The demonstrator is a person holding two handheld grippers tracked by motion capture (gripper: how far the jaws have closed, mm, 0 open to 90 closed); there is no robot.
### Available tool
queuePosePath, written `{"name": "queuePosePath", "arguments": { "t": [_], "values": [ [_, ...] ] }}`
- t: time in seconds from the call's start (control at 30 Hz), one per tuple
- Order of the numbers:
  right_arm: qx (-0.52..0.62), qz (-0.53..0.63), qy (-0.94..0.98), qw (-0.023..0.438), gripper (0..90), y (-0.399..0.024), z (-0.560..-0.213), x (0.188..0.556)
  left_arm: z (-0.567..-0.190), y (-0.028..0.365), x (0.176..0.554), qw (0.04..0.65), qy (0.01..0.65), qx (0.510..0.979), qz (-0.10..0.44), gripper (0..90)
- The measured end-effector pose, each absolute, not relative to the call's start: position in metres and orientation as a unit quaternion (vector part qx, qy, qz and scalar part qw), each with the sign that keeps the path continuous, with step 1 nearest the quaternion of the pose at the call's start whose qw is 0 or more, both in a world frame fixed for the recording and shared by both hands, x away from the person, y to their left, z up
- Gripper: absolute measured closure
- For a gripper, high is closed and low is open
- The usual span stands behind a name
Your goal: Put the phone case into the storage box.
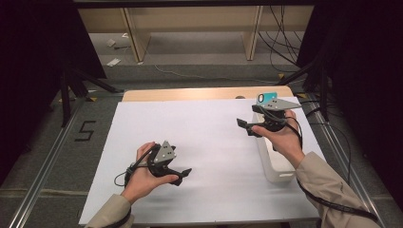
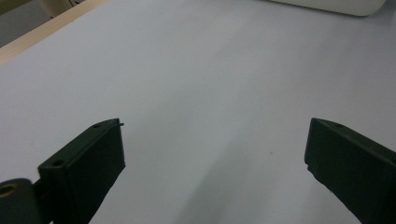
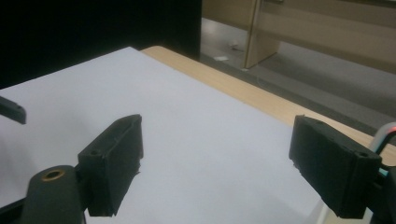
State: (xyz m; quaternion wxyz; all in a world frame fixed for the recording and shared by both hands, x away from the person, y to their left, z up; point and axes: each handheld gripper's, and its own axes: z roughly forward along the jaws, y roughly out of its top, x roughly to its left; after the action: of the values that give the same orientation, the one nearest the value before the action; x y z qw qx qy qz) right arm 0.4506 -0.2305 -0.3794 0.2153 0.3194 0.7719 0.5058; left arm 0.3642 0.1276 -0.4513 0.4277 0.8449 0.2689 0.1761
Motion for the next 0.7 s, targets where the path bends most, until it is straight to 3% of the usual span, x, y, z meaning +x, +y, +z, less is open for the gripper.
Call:
{"name": "queuePosePath", "arguments": {
  "t": [0.7],
  "values": [
    [0.283, 0.497, 0.802, 0.174, 17.1, -0.217, -0.385, 0.428, -0.451, 0.129, 0.364, 0.428, 0.27, 0.844, 0.177, 4.2]
  ]
}}
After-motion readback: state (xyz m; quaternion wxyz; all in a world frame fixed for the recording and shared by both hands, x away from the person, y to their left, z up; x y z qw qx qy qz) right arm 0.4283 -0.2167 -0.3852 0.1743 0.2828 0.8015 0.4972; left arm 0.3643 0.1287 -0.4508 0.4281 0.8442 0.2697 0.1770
